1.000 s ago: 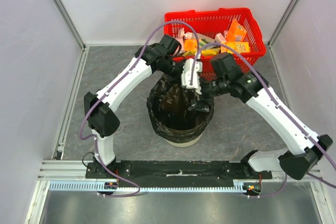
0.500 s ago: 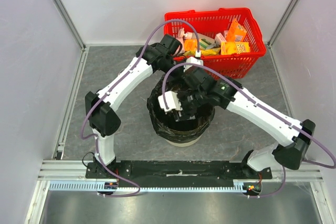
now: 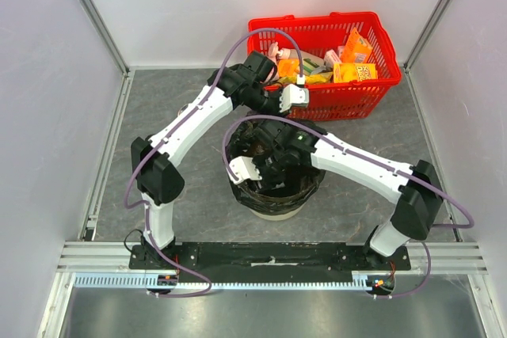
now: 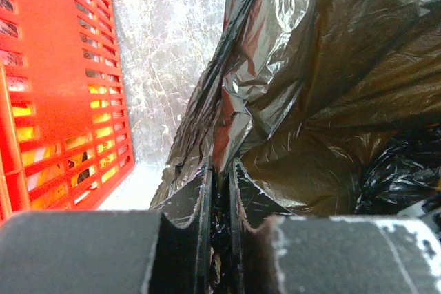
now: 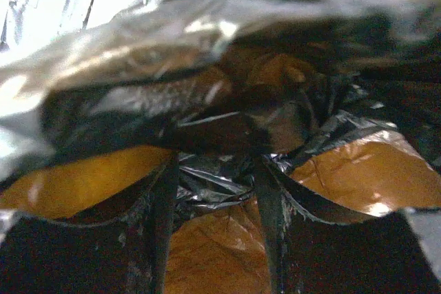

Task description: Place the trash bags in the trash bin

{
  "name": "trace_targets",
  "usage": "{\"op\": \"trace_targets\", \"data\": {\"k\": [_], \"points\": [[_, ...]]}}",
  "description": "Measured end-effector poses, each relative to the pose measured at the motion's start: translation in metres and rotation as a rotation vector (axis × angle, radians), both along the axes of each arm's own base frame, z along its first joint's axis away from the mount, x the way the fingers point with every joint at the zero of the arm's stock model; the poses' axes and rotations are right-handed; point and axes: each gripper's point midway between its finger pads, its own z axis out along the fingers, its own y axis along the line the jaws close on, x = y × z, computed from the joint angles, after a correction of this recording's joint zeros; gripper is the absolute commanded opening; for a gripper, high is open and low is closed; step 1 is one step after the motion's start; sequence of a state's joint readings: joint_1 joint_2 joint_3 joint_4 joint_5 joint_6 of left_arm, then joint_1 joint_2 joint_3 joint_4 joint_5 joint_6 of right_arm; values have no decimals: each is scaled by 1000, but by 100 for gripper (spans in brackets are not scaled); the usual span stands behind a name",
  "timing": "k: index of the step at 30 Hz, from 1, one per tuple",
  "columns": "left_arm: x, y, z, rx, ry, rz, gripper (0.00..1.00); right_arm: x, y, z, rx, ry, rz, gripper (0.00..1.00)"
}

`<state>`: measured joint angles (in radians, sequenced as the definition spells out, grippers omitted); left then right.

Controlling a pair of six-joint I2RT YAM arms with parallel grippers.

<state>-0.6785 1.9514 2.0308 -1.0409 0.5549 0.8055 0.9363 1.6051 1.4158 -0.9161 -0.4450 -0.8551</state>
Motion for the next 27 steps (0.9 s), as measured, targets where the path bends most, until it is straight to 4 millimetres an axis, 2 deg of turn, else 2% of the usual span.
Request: {"op": "trace_targets", "data": {"k": [6, 17, 24, 27], "points": [[-2, -4, 1, -3, -4, -8, 2, -2, -5, -33, -52, 48, 10, 51], [3, -8, 1, -14, -21, -2, 2, 7, -1, -38, 48, 129, 6, 48], [16, -9, 1, -26, -41, 32, 2, 5, -11, -40, 102, 226, -6, 48], [16, -10, 1, -28, -41, 35, 2, 9, -22, -46, 93, 255, -43, 48]]}}
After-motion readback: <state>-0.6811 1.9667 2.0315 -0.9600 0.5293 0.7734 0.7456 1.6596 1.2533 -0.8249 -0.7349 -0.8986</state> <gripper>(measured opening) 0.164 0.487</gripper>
